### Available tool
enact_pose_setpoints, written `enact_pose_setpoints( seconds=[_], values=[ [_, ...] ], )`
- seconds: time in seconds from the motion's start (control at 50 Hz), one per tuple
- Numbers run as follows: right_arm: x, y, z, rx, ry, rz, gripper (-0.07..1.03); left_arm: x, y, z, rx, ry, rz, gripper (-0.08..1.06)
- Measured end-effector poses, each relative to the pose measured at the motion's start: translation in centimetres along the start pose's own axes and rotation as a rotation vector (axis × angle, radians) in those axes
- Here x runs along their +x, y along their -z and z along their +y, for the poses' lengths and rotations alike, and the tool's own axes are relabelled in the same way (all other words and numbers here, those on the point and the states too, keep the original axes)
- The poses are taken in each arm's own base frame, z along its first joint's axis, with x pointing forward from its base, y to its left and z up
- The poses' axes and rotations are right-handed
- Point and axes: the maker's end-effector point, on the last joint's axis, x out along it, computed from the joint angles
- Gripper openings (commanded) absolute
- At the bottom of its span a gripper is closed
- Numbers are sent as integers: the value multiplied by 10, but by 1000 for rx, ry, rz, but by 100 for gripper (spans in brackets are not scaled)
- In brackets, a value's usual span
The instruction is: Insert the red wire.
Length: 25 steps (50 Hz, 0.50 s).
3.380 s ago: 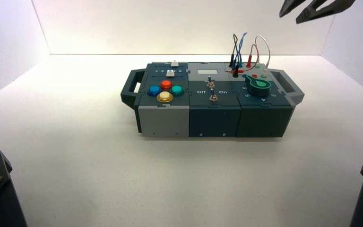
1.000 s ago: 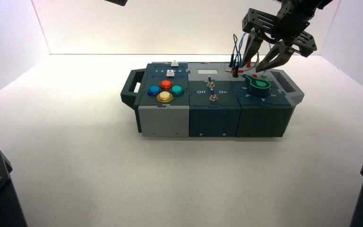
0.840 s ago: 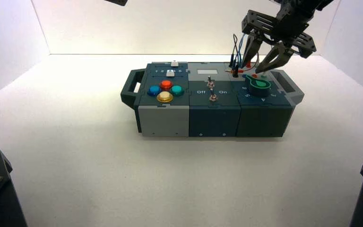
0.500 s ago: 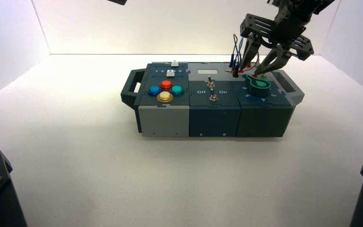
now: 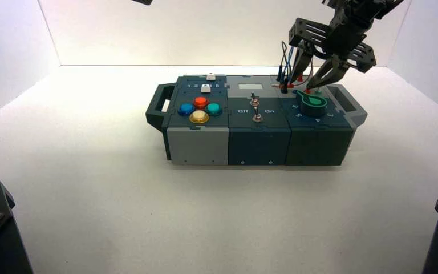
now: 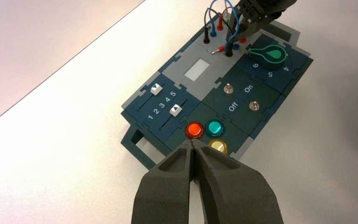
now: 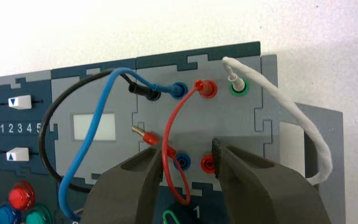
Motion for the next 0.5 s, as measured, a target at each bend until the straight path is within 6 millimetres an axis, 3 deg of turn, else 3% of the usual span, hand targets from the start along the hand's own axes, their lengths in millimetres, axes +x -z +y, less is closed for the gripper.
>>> enact_pose_setpoints(
  seconds=[0.5],
  values=[
    [1, 1, 6, -15, -8, 4, 50, -1, -1, 0, 2, 0, -6, -3]
  ],
)
